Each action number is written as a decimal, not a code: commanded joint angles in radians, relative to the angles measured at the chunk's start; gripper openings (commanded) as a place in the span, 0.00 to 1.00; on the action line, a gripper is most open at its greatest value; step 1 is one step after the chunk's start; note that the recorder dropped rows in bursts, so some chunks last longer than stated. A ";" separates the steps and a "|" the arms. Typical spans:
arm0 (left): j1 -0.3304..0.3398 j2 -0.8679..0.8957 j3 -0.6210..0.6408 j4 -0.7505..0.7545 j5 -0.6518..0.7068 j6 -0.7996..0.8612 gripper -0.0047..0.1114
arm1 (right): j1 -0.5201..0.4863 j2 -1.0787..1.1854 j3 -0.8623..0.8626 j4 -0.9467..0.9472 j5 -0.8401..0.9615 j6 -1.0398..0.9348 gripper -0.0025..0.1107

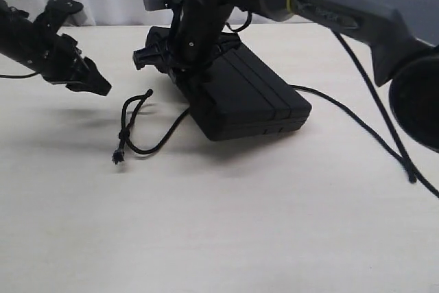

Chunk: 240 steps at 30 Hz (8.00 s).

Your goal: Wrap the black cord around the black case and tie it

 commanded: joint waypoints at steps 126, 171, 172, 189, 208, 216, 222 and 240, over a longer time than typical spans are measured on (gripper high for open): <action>-0.067 -0.127 -0.001 -0.100 0.050 -0.081 0.36 | -0.133 -0.191 0.050 0.190 0.203 -0.327 0.29; -0.278 -0.295 0.524 1.120 -0.209 0.182 0.36 | -0.139 -0.239 0.069 0.053 0.246 -0.300 0.29; -0.278 -0.291 0.540 1.086 -0.275 0.182 0.36 | -0.139 -0.239 0.069 0.060 0.246 -0.300 0.29; -0.230 -0.218 0.542 1.117 -0.237 0.171 0.36 | -0.137 -0.237 0.076 0.029 0.246 -0.300 0.29; -0.196 -0.210 0.335 0.872 -0.344 -0.727 0.04 | -0.137 -0.237 0.076 0.030 0.246 -0.307 0.29; -0.162 -0.209 0.249 0.571 -0.241 -0.931 0.08 | -0.137 -0.237 0.076 0.030 0.246 -0.307 0.29; -0.121 -0.208 0.251 0.552 -0.257 -1.240 0.34 | -0.137 -0.237 0.076 0.030 0.246 -0.307 0.29; -0.024 -0.208 0.267 0.679 -0.074 -1.360 0.46 | -0.137 -0.237 0.076 0.038 0.246 -0.307 0.29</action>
